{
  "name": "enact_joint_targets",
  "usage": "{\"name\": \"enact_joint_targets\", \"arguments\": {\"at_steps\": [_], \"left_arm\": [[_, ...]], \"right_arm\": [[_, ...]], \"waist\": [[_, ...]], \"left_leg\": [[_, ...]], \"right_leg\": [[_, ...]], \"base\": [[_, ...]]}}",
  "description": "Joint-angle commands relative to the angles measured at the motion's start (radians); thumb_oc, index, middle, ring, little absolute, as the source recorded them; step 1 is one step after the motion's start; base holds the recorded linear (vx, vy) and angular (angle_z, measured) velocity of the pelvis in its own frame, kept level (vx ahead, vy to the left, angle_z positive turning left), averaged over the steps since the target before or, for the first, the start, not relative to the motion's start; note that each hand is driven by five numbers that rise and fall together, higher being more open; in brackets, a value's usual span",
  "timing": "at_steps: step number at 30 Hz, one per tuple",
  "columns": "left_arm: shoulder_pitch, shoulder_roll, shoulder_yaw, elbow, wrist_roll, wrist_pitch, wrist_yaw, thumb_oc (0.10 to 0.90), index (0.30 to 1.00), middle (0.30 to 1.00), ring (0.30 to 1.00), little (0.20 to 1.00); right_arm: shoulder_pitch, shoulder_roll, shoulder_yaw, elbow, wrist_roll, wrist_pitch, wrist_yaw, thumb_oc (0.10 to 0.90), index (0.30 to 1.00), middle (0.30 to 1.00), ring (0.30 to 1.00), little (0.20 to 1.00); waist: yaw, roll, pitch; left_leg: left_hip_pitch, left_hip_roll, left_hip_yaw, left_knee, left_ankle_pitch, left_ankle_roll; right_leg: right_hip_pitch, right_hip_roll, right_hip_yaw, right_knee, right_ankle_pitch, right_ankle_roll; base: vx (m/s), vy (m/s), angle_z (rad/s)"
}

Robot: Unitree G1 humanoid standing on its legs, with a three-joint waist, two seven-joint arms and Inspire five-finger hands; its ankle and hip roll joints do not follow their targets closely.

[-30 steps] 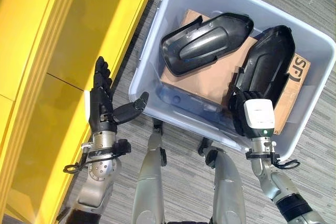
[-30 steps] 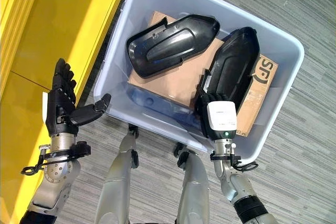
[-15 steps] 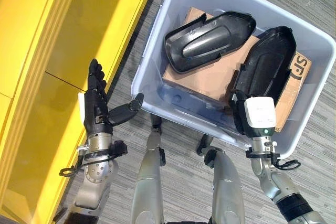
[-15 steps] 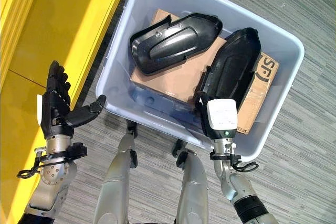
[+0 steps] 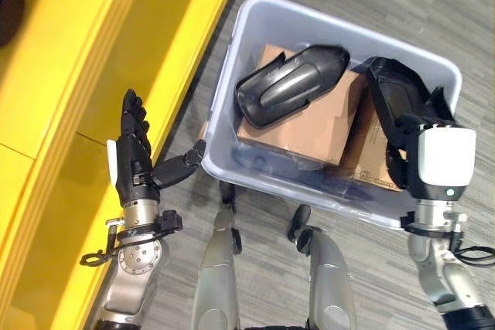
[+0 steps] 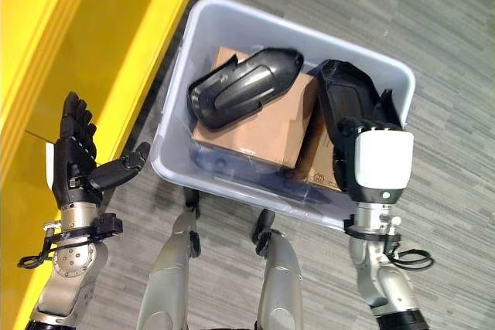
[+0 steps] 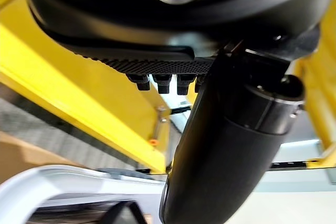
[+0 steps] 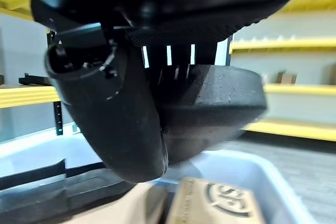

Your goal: Move parts from the plastic box to the shelf.

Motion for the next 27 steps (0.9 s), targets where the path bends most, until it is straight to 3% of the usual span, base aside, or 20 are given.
{"name": "enact_joint_targets", "arguments": {"at_steps": [1, 6, 13, 16, 18, 22, 27], "left_arm": [[-0.028, 0.029, 0.056, -0.119, 0.037, -0.074, -0.014, 0.9, 1.0, 1.0, 1.0, 1.0], [-0.015, 0.033, 0.065, -0.108, 0.022, -0.068, -0.05, 0.9, 1.0, 1.0, 1.0, 1.0], [0.022, 0.039, 0.071, -0.078, 0.005, -0.059, -0.111, 0.9, 1.0, 1.0, 1.0, 1.0], [0.027, 0.037, 0.072, -0.071, 0.0, -0.061, -0.117, 0.9, 1.0, 1.0, 1.0, 1.0], [0.043, 0.04, 0.064, -0.044, -0.009, -0.052, -0.143, 0.9, 1.0, 1.0, 1.0, 1.0], [0.056, 0.034, 0.049, -0.014, -0.033, -0.044, -0.17, 0.9, 1.0, 1.0, 1.0, 1.0], [0.065, 0.031, 0.046, 0.011, -0.047, -0.03, -0.188, 0.9, 1.0, 1.0, 1.0, 1.0]], "right_arm": [[-0.121, -0.087, -0.122, -0.165, -0.03, -0.033, -0.092, 0.4, 0.3, 0.3, 0.3, 0.3], [-0.115, -0.124, -0.148, -0.209, -0.037, -0.069, -0.057, 0.4, 0.3, 0.3, 0.3, 0.3], [-0.12, -0.192, -0.138, -0.257, -0.025, -0.147, 0.018, 0.4, 0.3, 0.3, 0.3, 0.3], [-0.122, -0.2, -0.132, -0.258, -0.021, -0.154, 0.029, 0.4, 0.3, 0.3, 0.3, 0.3], [-0.144, -0.244, -0.112, -0.259, 0.015, -0.191, 0.079, 0.4, 0.3, 0.3, 0.3, 0.3], [-0.176, -0.27, -0.078, -0.256, 0.081, -0.227, 0.141, 0.4, 0.3, 0.3, 0.3, 0.3], [-0.248, -0.236, -0.005, -0.229, 0.245, -0.27, 0.225, 0.4, 0.3, 0.3, 0.3, 0.3]], "waist": [[-0.002, -0.01, -0.015], [-0.004, -0.013, -0.041], [-0.014, -0.005, -0.159], [-0.016, -0.003, -0.172], [-0.022, 0.001, -0.238], [-0.026, 0.01, -0.294], [-0.033, 0.026, -0.353]], "left_leg": [[0.136, 0.042, -0.001, 0.118, -0.201, -0.041], [0.221, 0.044, 0.008, 0.096, -0.201, -0.041], [0.327, 0.038, 0.032, 0.022, -0.19, -0.047], [0.344, 0.037, 0.035, 0.009, -0.188, -0.048], [0.397, 0.038, 0.049, -0.02, -0.186, -0.052], [0.45, 0.046, 0.062, -0.047, -0.181, -0.055], [0.503, 0.072, 0.08, -0.071, -0.161, -0.066]], "right_leg": [[0.187, 0.015, 0.061, -0.24, 0.114, 0.055], [0.264, 0.015, 0.071, -0.274, 0.119, 0.059], [0.348, 0.025, 0.082, -0.342, 0.128, 0.07], [0.36, 0.027, 0.085, -0.352, 0.129, 0.071], [0.401, 0.032, 0.091, -0.374, 0.127, 0.076], [0.444, 0.042, 0.097, -0.391, 0.121, 0.075], [0.471, 0.069, 0.109, -0.382, 0.099, 0.06]], "base": [[0.04, -0.003, -0.09], [0.05, -0.013, -0.11], [0.08, -0.02, -0.05], [0.07, -0.021, -0.07], [0.12, -0.073, -0.15], [0.07, -0.073, -0.12], [0.0, -0.128, -0.08]]}}
